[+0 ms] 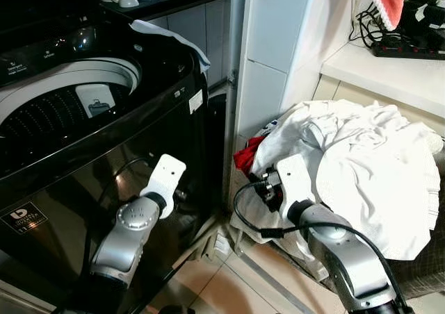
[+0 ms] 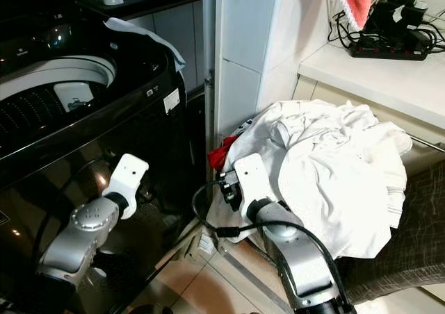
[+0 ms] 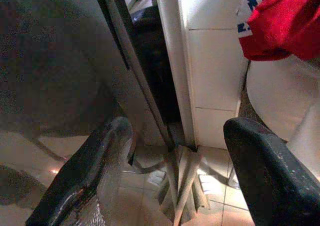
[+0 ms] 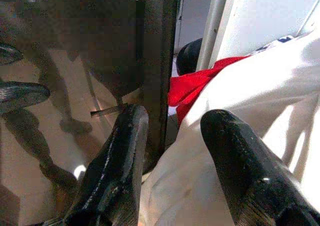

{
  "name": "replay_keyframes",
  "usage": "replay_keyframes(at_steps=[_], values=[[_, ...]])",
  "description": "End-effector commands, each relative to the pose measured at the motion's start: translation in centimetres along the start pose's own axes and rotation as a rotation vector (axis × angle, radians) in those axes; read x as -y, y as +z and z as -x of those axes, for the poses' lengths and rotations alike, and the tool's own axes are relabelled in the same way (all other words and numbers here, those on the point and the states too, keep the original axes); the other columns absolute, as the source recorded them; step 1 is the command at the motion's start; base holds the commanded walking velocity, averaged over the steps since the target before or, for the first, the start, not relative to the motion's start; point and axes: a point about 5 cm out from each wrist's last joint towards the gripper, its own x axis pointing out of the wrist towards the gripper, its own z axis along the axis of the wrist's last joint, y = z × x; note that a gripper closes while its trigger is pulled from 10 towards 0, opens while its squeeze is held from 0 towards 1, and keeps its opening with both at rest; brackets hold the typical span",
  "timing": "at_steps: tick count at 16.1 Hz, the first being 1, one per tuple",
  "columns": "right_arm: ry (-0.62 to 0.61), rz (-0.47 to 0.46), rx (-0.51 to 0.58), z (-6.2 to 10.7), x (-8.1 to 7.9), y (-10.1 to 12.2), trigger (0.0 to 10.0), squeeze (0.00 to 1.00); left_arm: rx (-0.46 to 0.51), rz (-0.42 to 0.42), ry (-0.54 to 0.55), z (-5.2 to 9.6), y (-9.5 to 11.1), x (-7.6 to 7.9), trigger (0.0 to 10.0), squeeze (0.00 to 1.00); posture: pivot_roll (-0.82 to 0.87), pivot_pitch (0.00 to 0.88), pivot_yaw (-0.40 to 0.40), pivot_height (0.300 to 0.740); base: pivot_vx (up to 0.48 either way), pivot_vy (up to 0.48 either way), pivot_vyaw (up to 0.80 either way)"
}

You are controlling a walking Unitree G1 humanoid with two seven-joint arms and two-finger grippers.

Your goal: Clothes washing

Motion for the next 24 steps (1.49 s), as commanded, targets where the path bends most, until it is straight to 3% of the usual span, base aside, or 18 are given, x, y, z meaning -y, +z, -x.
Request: replay_keyframes(at_steps=[1,7,13,17,19,20,22,24], values=[[0.009,0.003,0.023,-0.1,0.0,0.3,10.0,0.00,0.003,-0.008,0.004,0.0,0.0,-0.1,10.0,0.00,0.04,0.000,0.011,0.740,0.000,0.000,0.00],[0.001,-0.024,0.099,0.0,0.1,1.6,10.0,0.00,0.021,-0.005,0.006,0.1,0.0,-0.1,10.0,0.00,0.04,0.000,0.010,0.740,0.000,0.000,0.00],[-0.141,-0.078,0.246,0.6,2.3,5.0,10.0,0.00,0.125,0.022,0.015,0.0,2.0,-0.4,10.0,0.00,0.03,0.000,0.015,0.740,0.000,0.000,0.00],[-0.161,-0.081,0.232,1.0,2.5,4.9,10.0,0.00,0.203,0.013,0.022,0.2,3.7,-0.5,10.0,0.00,0.03,0.000,0.020,0.740,0.000,0.000,0.00],[-0.173,-0.056,0.187,0.9,2.4,4.1,10.0,0.00,0.213,0.009,0.007,0.2,3.7,-0.3,10.0,0.00,0.03,0.000,0.020,0.740,0.000,0.000,0.00],[-0.182,-0.054,0.183,0.9,2.4,4.0,10.0,0.00,0.210,-0.035,0.004,0.3,3.6,-0.1,10.0,0.00,0.03,0.000,0.020,0.740,0.000,0.000,0.00],[-0.188,-0.064,0.189,0.9,2.5,4.1,10.0,0.00,0.233,-0.040,0.058,0.4,3.6,-0.3,10.0,0.00,0.03,0.000,0.021,0.740,0.000,0.000,0.00],[-0.191,-0.064,0.196,0.9,2.5,4.3,10.0,0.00,0.246,-0.044,0.036,0.4,3.9,-0.5,10.0,0.00,0.03,0.000,0.020,0.740,0.000,0.000,0.00]])
